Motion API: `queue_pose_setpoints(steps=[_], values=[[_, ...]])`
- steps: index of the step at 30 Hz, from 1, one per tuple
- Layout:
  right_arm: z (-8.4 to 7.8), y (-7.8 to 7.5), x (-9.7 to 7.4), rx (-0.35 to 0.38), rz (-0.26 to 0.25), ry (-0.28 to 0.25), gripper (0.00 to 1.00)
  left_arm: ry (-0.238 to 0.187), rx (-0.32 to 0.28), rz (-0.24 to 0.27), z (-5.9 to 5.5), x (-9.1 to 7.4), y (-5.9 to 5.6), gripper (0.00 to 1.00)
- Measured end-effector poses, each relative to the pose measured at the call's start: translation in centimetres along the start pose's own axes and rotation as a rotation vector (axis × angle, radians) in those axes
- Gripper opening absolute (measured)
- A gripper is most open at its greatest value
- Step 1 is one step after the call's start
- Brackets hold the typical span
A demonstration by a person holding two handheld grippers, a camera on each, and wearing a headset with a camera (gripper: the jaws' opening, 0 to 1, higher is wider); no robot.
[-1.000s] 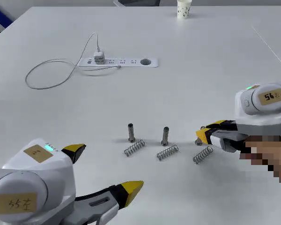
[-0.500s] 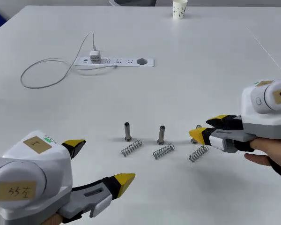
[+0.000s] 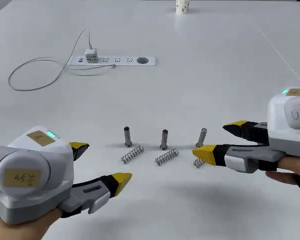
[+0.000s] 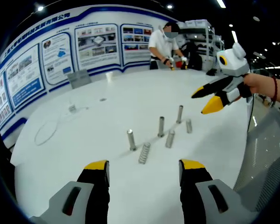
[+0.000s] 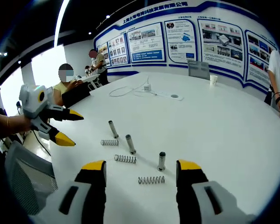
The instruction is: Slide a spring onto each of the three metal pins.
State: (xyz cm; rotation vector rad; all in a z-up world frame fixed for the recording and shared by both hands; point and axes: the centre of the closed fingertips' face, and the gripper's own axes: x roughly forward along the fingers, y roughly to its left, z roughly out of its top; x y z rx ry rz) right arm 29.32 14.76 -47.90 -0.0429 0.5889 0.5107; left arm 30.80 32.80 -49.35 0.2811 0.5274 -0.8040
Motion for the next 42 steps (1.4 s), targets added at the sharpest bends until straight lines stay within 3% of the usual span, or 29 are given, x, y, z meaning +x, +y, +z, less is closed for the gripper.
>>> queue_pose_setpoints(steps=[4, 13, 18, 31, 42], values=[[-0.2, 0.4, -0.4, -0.002, 0.018, -0.014, 0.65, -0.004, 0.03, -0.017, -0.1, 1.0, 0.0, 0.55], [-0.7, 1.1, -1.2, 0.006, 0.058, -0.039, 0.67, -0.001, 0.018, -0.049, -0.2, 3.2, 0.2, 0.41], [-1.3, 1.4, -1.5, 0.012, 0.07, -0.039, 0.68, 0.028, 0.045, -0.071, -0.8, 4.5, 0.6, 0.37], [-2.2, 1.3, -2.1, 0.01, 0.045, -0.016, 0.68, 0.104, 0.077, -0.131, -2.4, 7.0, 0.4, 0.23], [-3.1, 1.0, -2.3, 0.039, 0.031, 0.005, 0.66, 0.127, 0.082, -0.169, -3.1, 7.9, 0.1, 0.14]])
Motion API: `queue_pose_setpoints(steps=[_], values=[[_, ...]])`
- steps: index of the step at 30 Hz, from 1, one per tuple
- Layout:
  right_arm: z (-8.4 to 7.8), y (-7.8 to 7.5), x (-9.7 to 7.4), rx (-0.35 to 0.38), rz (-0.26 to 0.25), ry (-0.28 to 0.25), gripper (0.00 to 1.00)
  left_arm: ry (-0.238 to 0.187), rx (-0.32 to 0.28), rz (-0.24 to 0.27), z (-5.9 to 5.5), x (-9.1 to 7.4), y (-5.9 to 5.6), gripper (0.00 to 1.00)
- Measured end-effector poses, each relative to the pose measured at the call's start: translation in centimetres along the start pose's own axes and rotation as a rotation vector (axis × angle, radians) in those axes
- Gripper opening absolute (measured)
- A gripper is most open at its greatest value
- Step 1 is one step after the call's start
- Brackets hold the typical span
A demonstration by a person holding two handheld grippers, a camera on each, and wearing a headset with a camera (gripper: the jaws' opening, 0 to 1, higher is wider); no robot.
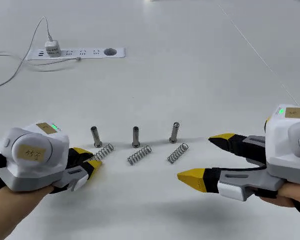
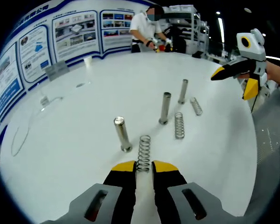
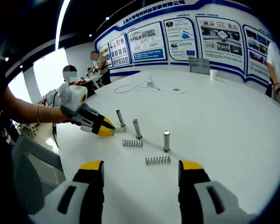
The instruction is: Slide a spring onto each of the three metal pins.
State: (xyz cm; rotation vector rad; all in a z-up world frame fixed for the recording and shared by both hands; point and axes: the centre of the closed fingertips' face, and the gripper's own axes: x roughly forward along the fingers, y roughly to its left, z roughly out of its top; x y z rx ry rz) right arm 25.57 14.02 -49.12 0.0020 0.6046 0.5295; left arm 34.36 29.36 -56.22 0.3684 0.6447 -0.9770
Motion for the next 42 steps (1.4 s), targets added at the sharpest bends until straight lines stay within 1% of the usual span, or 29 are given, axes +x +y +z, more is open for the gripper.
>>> queue_pose_setpoints(steps=[2, 6, 9, 11, 14, 18, 23, 24, 26, 28, 29, 31, 34, 37, 39, 41, 42], values=[[-0.1, -0.1, -0.1, 0.005, -0.004, 0.001, 0.65, 0.003, 0.007, 0.001, 0.0, 0.1, 0.1, 0.12], [-0.2, -0.2, -0.1, 0.014, -0.008, 0.004, 0.65, 0.006, 0.024, 0.001, 0.1, 0.1, 0.0, 0.11], [-0.2, -0.2, -0.1, 0.017, -0.007, 0.004, 0.64, 0.008, 0.05, -0.003, 0.0, -0.1, -0.3, 0.1], [-0.1, -0.1, -0.1, 0.014, -0.006, 0.004, 0.64, 0.011, 0.053, -0.002, 0.0, -0.2, -0.4, 0.1], [0.0, 0.1, 0.0, 0.015, -0.002, 0.004, 0.64, 0.019, 0.04, 0.019, -0.3, -0.5, -0.3, 0.1], [0.4, 0.4, 0.2, 0.028, -0.005, -0.006, 0.64, 0.004, 0.043, 0.03, -0.3, -1.3, -0.8, 0.09], [1.3, 0.9, 0.4, 0.058, 0.0, -0.037, 0.61, -0.036, 0.034, 0.042, 0.3, -2.5, -1.4, 0.09], [1.4, 1.1, 0.5, 0.059, 0.007, -0.04, 0.61, -0.054, 0.03, 0.038, 0.6, -2.8, -1.9, 0.09], [1.5, 1.3, 0.7, 0.063, 0.011, -0.042, 0.61, -0.067, 0.034, 0.038, 0.9, -3.2, -2.3, 0.09], [1.6, 1.7, 0.9, 0.064, 0.019, -0.046, 0.61, -0.09, 0.036, 0.037, 1.3, -3.6, -2.6, 0.09], [1.6, 2.0, 1.0, 0.069, 0.023, -0.049, 0.6, -0.113, 0.025, 0.039, 1.8, -4.0, -3.0, 0.09], [1.8, 2.4, 1.1, 0.076, 0.035, -0.056, 0.59, -0.135, 0.021, 0.039, 2.3, -4.4, -3.3, 0.09], [2.4, 3.2, 1.4, 0.106, 0.057, -0.084, 0.58, -0.183, 0.015, 0.039, 3.3, -5.3, -4.0, 0.1], [3.0, 3.9, 1.5, 0.132, 0.075, -0.111, 0.56, -0.224, -0.002, 0.045, 4.1, -6.0, -4.3, 0.1], [3.4, 4.3, 1.7, 0.155, 0.09, -0.128, 0.54, -0.249, -0.012, 0.044, 4.6, -6.4, -4.6, 0.1], [3.7, 4.6, 1.8, 0.174, 0.1, -0.142, 0.54, -0.265, -0.012, 0.043, 5.0, -6.7, -4.8, 0.1], [4.2, 4.9, 1.9, 0.201, 0.11, -0.162, 0.53, -0.279, -0.018, 0.041, 5.2, -6.9, -5.0, 0.1]])
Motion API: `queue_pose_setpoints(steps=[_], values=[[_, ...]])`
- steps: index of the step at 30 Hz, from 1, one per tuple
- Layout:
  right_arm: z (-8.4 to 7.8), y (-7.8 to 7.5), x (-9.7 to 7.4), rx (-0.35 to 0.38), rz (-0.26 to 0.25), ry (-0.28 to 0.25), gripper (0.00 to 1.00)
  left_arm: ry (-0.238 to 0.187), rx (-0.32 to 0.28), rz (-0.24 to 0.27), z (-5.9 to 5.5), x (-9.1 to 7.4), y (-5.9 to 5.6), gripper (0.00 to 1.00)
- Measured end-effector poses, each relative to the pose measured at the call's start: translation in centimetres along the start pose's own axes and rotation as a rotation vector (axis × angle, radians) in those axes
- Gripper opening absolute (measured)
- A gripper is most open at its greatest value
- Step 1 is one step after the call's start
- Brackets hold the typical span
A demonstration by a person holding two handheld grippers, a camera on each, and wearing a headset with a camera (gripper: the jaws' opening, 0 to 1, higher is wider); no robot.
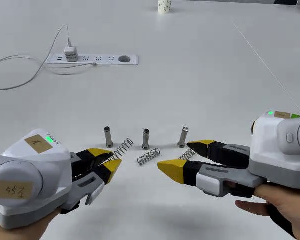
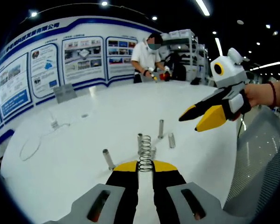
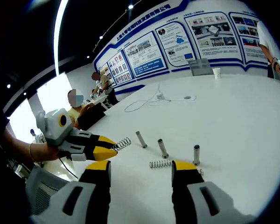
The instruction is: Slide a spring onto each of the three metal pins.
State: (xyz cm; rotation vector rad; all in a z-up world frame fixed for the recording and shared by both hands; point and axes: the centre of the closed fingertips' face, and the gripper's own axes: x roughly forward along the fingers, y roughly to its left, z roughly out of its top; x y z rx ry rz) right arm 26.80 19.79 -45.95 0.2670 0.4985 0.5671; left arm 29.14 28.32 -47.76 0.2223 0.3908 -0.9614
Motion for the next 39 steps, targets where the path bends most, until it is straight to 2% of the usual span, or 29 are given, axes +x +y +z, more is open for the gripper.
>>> queue_pose_setpoints(steps=[2, 4, 8, 10, 17, 21, 24, 30, 39], values=[[0.6, 0.5, 0.2, 0.043, 0.02, -0.034, 0.51, -0.039, -0.028, -0.012, 0.7, -0.2, -0.4, 0.1], [1.1, 0.8, 0.3, 0.075, 0.032, -0.055, 0.5, -0.056, -0.057, -0.011, 1.0, -0.4, -0.5, 0.1], [1.7, 1.4, 0.7, 0.108, 0.062, -0.082, 0.46, -0.086, -0.055, -0.015, 1.7, -0.7, -0.9, 0.1], [1.9, 1.9, 1.0, 0.134, 0.086, -0.093, 0.43, -0.129, -0.065, -0.023, 2.4, -0.9, -1.2, 0.1], [3.5, 3.4, 1.3, 0.247, 0.166, -0.17, 0.34, -0.201, -0.1, -0.05, 3.7, -1.5, -2.0, 0.1], [3.7, 3.6, 1.6, 0.258, 0.177, -0.177, 0.31, -0.219, -0.138, -0.06, 4.0, -1.7, -2.2, 0.1], [4.1, 4.2, 1.8, 0.304, 0.207, -0.195, 0.29, -0.235, -0.154, -0.07, 4.3, -1.9, -2.5, 0.1], [4.5, 4.7, 2.2, 0.364, 0.234, -0.205, 0.23, -0.253, -0.157, -0.079, 4.6, -2.3, -2.8, 0.1], [4.5, 5.3, 2.3, 0.397, 0.262, -0.206, 0.14, -0.272, -0.149, -0.098, 5.2, -2.4, -3.3, 0.1]])
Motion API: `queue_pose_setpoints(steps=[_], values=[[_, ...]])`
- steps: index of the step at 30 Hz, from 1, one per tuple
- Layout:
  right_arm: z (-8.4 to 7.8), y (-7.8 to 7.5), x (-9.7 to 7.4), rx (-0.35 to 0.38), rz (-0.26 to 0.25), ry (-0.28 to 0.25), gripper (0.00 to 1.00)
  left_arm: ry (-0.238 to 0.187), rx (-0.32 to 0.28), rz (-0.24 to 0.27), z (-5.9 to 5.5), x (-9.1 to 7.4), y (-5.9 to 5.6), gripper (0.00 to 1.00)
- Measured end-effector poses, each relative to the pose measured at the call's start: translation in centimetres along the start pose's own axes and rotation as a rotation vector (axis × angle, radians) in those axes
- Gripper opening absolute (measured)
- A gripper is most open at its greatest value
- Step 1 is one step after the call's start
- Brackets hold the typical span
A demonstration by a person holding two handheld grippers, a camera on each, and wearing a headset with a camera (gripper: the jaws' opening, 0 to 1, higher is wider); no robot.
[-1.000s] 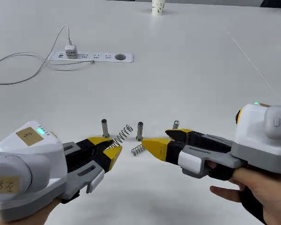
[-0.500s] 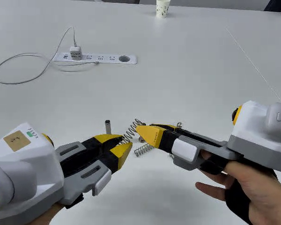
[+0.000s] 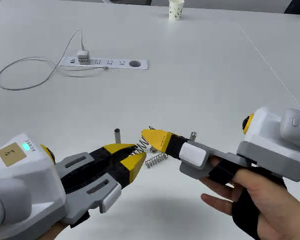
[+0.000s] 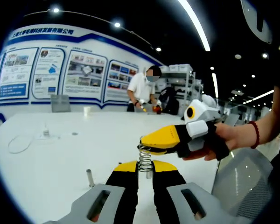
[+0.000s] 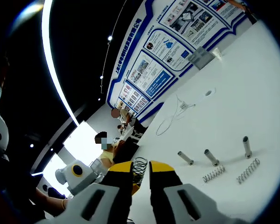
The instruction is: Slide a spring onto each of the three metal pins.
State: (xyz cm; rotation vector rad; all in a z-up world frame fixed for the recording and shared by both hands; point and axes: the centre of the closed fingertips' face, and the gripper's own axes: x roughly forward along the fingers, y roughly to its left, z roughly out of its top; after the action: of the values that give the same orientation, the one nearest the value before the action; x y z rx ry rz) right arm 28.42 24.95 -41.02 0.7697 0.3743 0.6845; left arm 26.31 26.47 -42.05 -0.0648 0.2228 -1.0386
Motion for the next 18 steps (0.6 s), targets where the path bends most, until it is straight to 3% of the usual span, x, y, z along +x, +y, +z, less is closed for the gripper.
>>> queue_pose_setpoints(steps=[10, 18], values=[[-0.5, 0.2, 0.1, -0.028, 0.005, 0.028, 0.11, 0.036, 0.027, 0.005, -0.6, 0.0, 0.0, 0.1], [-1.2, 0.4, 0.5, -0.159, -0.01, 0.074, 0.11, 0.083, 0.065, 0.03, -1.5, -0.1, 0.3, 0.11]])
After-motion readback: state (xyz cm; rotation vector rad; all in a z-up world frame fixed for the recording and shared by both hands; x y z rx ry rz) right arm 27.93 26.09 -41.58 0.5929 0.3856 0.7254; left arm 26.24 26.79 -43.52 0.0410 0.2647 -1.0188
